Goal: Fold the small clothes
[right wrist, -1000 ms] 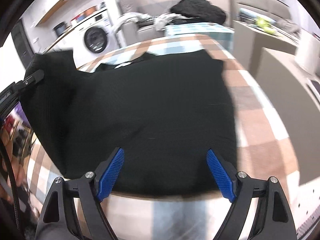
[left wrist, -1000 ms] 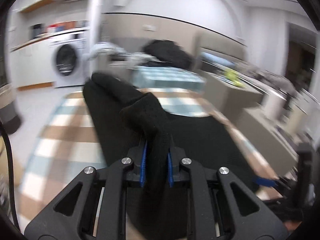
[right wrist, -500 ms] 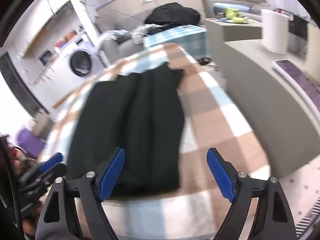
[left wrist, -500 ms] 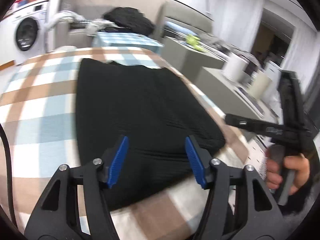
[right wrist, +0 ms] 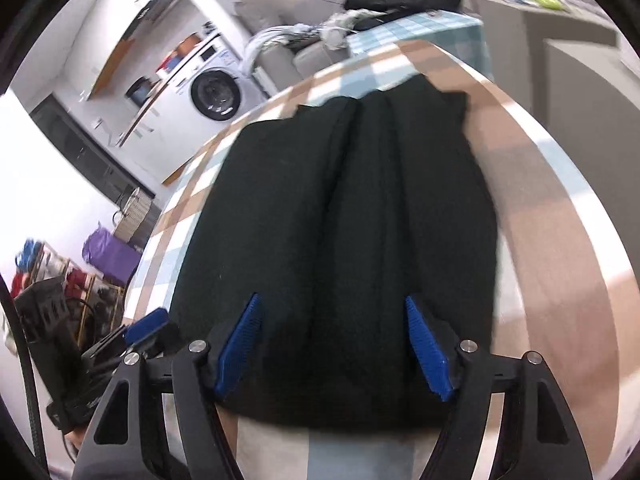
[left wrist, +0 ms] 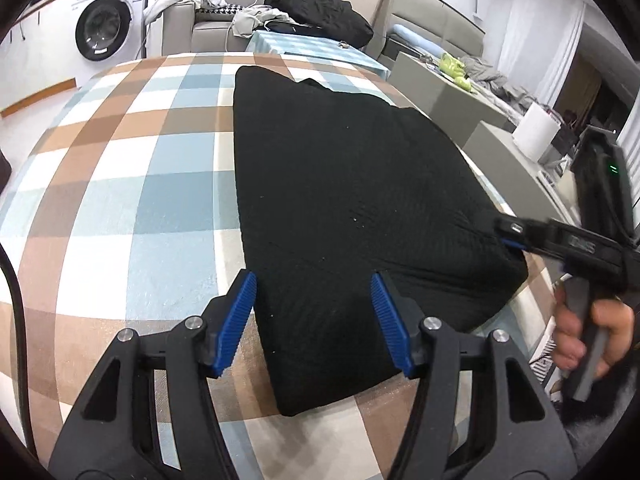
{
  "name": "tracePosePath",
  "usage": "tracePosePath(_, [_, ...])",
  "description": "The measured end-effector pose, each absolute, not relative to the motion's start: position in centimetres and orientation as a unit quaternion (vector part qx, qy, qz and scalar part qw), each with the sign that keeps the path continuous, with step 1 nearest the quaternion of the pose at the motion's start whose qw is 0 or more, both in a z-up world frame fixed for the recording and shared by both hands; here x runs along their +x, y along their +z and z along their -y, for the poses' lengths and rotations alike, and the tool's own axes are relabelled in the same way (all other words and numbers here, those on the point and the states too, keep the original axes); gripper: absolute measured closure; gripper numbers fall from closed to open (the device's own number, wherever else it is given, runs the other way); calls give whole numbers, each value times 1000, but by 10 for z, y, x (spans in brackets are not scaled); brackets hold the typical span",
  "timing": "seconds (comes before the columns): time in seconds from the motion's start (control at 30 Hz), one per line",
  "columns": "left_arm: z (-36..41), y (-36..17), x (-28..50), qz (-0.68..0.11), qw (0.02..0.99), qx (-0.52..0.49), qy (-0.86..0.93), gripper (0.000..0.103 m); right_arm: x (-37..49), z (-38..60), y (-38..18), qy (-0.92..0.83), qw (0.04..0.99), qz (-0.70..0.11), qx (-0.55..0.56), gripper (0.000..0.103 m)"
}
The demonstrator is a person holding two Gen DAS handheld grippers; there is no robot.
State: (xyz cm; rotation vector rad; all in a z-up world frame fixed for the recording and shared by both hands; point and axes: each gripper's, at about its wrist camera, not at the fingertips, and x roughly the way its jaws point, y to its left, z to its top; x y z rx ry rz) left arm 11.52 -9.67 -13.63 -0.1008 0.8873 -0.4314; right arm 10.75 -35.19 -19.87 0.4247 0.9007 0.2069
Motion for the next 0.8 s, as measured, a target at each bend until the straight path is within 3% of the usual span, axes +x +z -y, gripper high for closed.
tracePosePath(0.07, [94,-136,117,-423,882,-50,-201,46,126,347,-202,110,877,-427,190,36])
tracePosePath(0.13, [92,-135,117,-421,883,-49,-199,46,146,342,-208,101,875,-443,170,53])
tracePosePath(0.17, [91,-133,117,-420,884,-49,-197,46,152,339,-209,98,877,-443,156,55])
tracePosePath(0.27, [90,-130,118,-416,886,-53,-198,46,162,327,-209,97,881,-449,117,78])
tracePosePath(0.3, [89,-127,118,-414,887,-54,-197,46,162,322,-205,105,883,-445,108,92])
tracePosePath(0.33, [89,-125,118,-412,888,-57,-196,46,162,318,-199,103,887,-440,91,96])
tracePosePath(0.5, [86,-110,120,-393,894,-65,-204,46,139,309,-154,84,919,-385,25,99])
tracePosePath(0.67, [94,-123,132,-417,885,-62,-196,46,151,340,-193,49,887,-454,65,98])
tracePosePath(0.8, [97,-133,144,-433,875,-80,-202,46,146,356,-200,74,881,-452,116,90])
